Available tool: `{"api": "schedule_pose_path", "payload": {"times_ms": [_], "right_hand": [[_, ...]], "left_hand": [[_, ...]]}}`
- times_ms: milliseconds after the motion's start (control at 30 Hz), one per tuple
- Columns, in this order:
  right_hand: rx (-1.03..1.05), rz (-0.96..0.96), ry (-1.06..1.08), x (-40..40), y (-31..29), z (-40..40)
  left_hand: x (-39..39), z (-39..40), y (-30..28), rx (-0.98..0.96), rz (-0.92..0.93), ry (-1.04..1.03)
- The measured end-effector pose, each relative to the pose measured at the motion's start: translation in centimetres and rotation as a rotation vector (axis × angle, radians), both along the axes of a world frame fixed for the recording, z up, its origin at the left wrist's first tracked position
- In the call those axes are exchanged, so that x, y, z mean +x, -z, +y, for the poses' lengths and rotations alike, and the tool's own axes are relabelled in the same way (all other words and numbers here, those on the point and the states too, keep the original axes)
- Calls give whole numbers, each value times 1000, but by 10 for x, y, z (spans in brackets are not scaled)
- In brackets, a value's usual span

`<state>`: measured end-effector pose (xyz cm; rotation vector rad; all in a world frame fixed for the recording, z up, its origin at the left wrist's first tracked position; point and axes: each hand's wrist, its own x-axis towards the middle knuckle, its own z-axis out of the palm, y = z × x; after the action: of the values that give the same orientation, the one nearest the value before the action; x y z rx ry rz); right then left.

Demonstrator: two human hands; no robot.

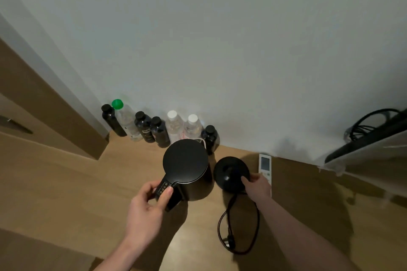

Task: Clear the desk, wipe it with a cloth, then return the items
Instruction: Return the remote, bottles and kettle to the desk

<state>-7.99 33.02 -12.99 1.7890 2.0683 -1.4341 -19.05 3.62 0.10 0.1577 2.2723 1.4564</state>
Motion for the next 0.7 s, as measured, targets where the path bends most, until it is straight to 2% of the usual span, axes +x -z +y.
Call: {"api": "schedule_pose_path", "payload": {"times_ms": [333, 467, 600, 700], "right_hand": [[-2, 103, 5, 45, -13, -25], [-49, 88, -51, 59, -10, -33], [-124, 22, -94, 57, -3, -38], [-162, 77, -79, 53, -3, -36]], "left_hand": [[16, 83, 17, 154, -149, 1], [30, 114, 24, 127, -139, 6], [43, 131, 34, 54, -41, 26], [50, 138, 37, 44, -50, 14]]}}
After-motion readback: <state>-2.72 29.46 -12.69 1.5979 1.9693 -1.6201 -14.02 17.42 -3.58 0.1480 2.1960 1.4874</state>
